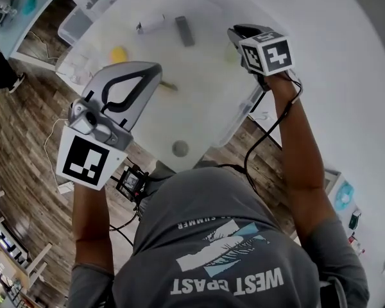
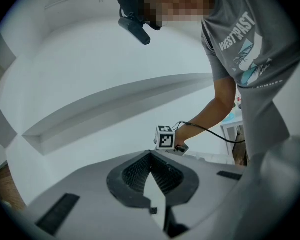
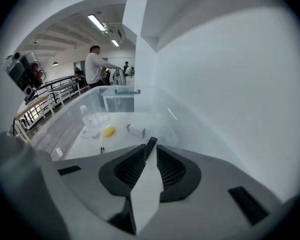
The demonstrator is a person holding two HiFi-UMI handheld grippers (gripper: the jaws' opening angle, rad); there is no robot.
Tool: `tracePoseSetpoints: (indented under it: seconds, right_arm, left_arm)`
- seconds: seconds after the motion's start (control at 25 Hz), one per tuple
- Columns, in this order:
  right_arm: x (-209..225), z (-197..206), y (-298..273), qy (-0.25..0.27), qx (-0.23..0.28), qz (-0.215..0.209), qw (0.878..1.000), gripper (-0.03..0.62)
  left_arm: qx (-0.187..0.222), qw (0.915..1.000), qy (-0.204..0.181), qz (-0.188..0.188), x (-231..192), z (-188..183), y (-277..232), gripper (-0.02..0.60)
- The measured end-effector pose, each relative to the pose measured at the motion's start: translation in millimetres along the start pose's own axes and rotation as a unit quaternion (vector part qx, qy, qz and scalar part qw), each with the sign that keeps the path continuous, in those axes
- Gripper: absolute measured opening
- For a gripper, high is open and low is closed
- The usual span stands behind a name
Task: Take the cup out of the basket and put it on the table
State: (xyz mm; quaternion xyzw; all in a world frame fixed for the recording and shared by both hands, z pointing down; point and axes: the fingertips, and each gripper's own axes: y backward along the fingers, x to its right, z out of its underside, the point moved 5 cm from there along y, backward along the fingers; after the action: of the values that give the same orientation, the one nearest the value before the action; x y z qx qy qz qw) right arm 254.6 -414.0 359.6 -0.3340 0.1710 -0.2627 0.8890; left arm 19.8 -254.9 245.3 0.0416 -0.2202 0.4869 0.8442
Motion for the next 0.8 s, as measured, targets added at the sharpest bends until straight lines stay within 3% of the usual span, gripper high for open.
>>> tracePoseSetpoints:
  seconds: [0.28, 0.6, 0.8]
  right_arm:
    - [21.4, 35.8, -68.8, -0.008, -0.14, 0.0, 0.99, 0.123]
    - [40.2, 83.9, -124.0, -0.019, -0.274, -0.008, 0.961, 0.126]
    - [47.2, 115.0, -137.7, -0.038, -0.331, -0.009, 0.943, 0.126]
  left_arm:
    - [0.008, 0.9998, 0.015, -0.007, -19.3, 17.2, 7.4, 0.009]
    - [0.003, 0.9993, 0.032, -0.02, -36.8, 35.7, 19.5, 0.009]
    - [-0.001, 0.9992, 0.031, -0.023, -44.5, 40.3, 26.7, 0.009]
